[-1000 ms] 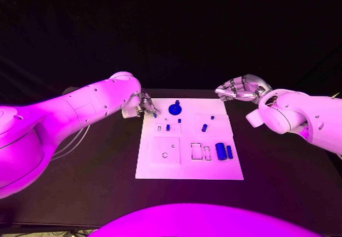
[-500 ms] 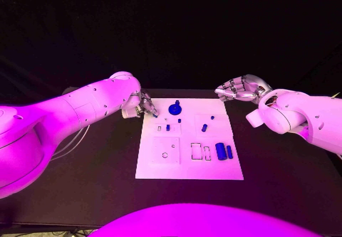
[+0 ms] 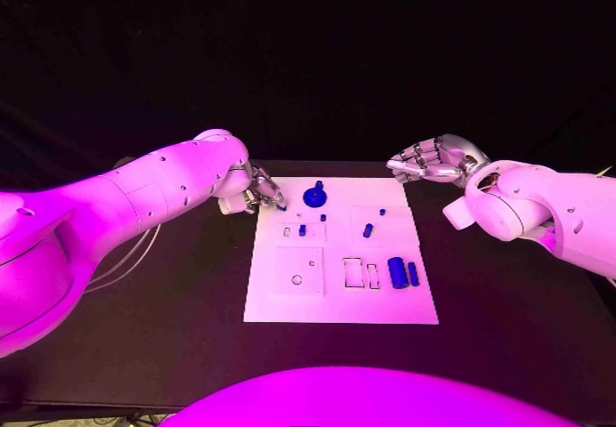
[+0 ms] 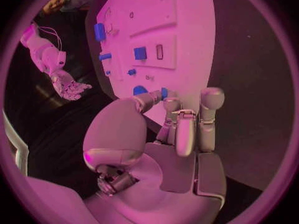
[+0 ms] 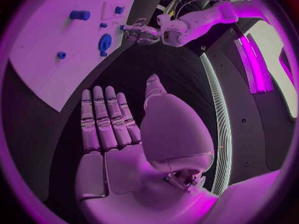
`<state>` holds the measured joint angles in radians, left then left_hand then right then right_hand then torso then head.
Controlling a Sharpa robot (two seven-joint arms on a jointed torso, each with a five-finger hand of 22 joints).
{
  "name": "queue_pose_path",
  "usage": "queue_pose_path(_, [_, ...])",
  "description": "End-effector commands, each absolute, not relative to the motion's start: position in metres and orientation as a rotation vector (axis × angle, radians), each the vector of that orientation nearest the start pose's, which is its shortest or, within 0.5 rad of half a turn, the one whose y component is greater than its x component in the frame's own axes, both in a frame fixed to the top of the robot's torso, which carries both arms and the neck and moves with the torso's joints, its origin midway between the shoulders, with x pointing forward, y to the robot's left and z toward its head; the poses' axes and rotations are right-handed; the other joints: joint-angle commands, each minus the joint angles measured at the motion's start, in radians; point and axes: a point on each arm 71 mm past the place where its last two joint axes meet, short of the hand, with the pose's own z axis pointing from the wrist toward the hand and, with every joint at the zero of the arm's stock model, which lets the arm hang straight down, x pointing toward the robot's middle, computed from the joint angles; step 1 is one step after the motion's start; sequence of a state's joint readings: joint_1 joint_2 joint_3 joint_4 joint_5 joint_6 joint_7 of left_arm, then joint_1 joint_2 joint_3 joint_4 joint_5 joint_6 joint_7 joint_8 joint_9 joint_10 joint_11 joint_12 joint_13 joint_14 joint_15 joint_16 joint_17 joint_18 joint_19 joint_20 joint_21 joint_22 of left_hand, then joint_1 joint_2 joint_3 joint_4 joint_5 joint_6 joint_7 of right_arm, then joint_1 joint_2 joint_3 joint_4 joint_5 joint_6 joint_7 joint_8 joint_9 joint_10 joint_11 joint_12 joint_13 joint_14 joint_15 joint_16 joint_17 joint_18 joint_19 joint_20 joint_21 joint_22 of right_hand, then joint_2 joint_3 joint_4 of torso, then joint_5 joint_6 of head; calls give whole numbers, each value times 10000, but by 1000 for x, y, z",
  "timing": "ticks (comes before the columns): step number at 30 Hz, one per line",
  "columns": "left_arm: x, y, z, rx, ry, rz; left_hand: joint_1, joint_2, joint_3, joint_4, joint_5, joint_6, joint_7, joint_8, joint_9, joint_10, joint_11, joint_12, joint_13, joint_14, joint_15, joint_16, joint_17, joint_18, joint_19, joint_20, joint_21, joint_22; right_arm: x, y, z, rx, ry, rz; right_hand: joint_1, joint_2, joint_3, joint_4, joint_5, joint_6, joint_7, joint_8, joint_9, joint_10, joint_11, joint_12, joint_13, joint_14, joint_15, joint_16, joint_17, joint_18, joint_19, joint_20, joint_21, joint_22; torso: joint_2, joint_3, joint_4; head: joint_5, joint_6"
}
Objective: Assemble the parts on the task board
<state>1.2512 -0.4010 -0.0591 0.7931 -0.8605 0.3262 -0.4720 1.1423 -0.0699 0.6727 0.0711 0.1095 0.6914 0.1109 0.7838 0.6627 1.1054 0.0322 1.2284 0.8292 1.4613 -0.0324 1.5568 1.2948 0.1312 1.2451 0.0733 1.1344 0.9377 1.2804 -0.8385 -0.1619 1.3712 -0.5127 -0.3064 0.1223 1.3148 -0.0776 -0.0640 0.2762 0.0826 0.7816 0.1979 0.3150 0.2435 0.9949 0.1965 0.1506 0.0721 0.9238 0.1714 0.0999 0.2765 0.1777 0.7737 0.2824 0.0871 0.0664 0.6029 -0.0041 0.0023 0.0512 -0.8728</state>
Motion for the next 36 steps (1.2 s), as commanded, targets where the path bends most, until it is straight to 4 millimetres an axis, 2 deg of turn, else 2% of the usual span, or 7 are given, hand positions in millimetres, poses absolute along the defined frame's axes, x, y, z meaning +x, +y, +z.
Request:
queue_pose_path(1, [577,196,-245,-4791,24553,-3813,98,211,1599,-392,400,163,-208,825,1053,618,-166,135,213,1095,-115,139,2760,-1,30,-74,170,165,513,-252,-200,6864,17280,10365,-22,121,173,83,-76,118,488,2,130,2,-11,-137,-77,62,-9,60,-104,42,192,40,162,71,-9,3,6,8,2])
queue_pose_path(8, [571,199,-242,-4966,24656,-4070,-518,229,2035,-688,491,417,-303,920,1151,924,-247,250,461,1095,-185,139,2760,-14,96,-130,245,253,513,-253,-200,6881,17296,10346,-22,121,173,83,-76,118,488,2,130,2,-11,-137,-77,62,-9,60,-104,42,192,40,162,71,-25,6,21,30,2])
queue_pose_path(16, [560,201,-237,-5092,24587,-4453,-995,294,2208,-776,497,715,-434,1053,1219,1249,-358,376,736,1095,-276,139,2760,-42,194,-207,344,393,512,-255,-200,6912,17308,10318,-27,123,169,83,-76,120,488,1,130,4,-10,-136,-77,60,-8,58,-109,42,192,40,160,69,-66,20,63,41,2])
queue_pose_path(20, [555,201,-235,-5061,24540,-4603,-1088,303,2245,-819,498,790,-469,1079,1220,1341,-391,419,827,1095,-304,139,2760,-51,226,-232,375,435,512,-255,-200,6923,17309,10307,-27,123,169,83,-76,120,488,1,130,4,-10,-136,-77,60,-8,58,-109,42,192,40,160,69,-76,19,67,53,2])
queue_pose_path(30, [544,195,-238,-4834,24491,-4776,-1578,322,2350,-1034,578,1366,-695,1121,1056,2053,-583,769,1626,1095,-464,139,2760,-145,500,-382,687,875,512,-256,-201,6953,17337,10306,-28,126,165,80,-76,121,488,-1,129,5,-9,-137,-78,58,-7,55,-117,42,191,41,156,66,-60,14,60,111,2])
queue_pose_path(36, [541,191,-242,-4506,24422,-4511,-1710,333,2339,-1102,659,1602,-772,1097,966,2290,-650,856,1853,1095,-520,139,2760,-186,615,-436,829,1070,512,-256,-202,6972,17357,10310,-28,126,165,80,-76,121,488,-1,129,5,-9,-137,-78,58,-7,55,-117,42,191,41,156,66,-44,10,55,130,2])
